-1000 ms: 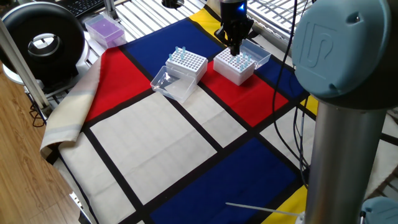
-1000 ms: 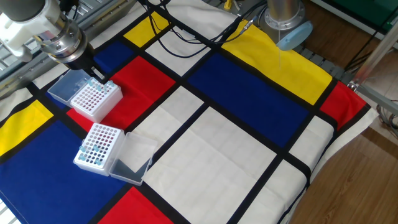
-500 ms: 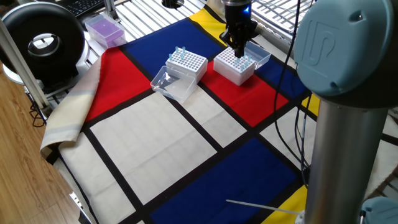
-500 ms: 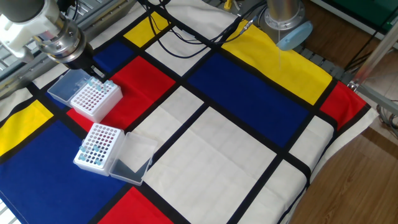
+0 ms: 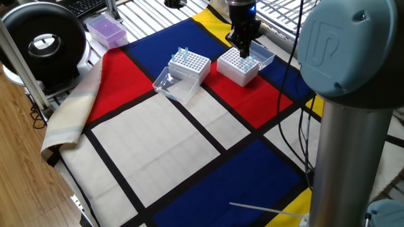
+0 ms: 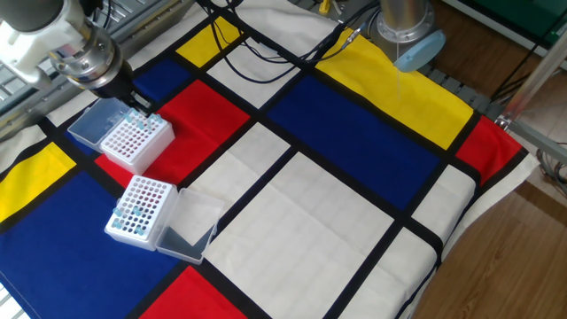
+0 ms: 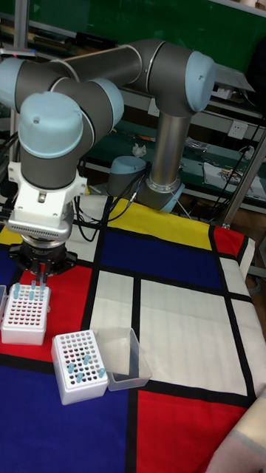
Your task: Transfer all medium pipette tips from one holder to another
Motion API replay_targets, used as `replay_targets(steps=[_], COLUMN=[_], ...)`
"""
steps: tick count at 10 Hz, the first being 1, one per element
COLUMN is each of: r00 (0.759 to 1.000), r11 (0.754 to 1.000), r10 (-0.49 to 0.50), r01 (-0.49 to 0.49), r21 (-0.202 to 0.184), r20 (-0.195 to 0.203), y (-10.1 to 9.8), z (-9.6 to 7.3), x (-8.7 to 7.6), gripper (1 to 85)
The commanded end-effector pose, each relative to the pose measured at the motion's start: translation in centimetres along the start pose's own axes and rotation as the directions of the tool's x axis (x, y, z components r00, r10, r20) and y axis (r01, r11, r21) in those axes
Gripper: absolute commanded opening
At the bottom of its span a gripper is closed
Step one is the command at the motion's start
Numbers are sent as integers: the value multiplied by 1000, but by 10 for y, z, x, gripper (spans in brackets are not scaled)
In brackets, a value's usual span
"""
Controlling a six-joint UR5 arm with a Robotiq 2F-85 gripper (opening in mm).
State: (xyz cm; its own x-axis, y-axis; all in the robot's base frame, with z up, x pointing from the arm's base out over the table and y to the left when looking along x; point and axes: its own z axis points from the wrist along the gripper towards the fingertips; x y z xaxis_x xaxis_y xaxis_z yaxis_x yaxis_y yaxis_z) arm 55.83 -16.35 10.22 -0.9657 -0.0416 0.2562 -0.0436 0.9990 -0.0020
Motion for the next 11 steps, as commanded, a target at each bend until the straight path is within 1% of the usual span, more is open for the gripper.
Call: replay_targets(steps=[1, 4, 5, 6, 7, 8, 9, 10, 11], r00=[999, 998, 999, 999, 998, 992, 984, 975, 969], r11=[999, 998, 999, 999, 1000, 1000, 1000, 999, 999], r10=[-43, -56, -54, -38, -8, 7, -2, 19, 33], r01=[43, 56, 54, 38, 7, -6, 4, -13, -24], r21=[-4, 1, 10, 7, 4, -13, -12, -31, -43], r20=[3, 7, 6, 25, 63, 126, 176, 220, 245], y=[0, -1, -3, -2, 0, 4, 4, 8, 10], z=[-2, -2, -2, -3, -4, -7, -12, -17, -18], x=[0, 0, 1, -4, -13, -30, -43, -55, -62], gripper=[197, 213, 213, 210, 187, 157, 153, 137, 133])
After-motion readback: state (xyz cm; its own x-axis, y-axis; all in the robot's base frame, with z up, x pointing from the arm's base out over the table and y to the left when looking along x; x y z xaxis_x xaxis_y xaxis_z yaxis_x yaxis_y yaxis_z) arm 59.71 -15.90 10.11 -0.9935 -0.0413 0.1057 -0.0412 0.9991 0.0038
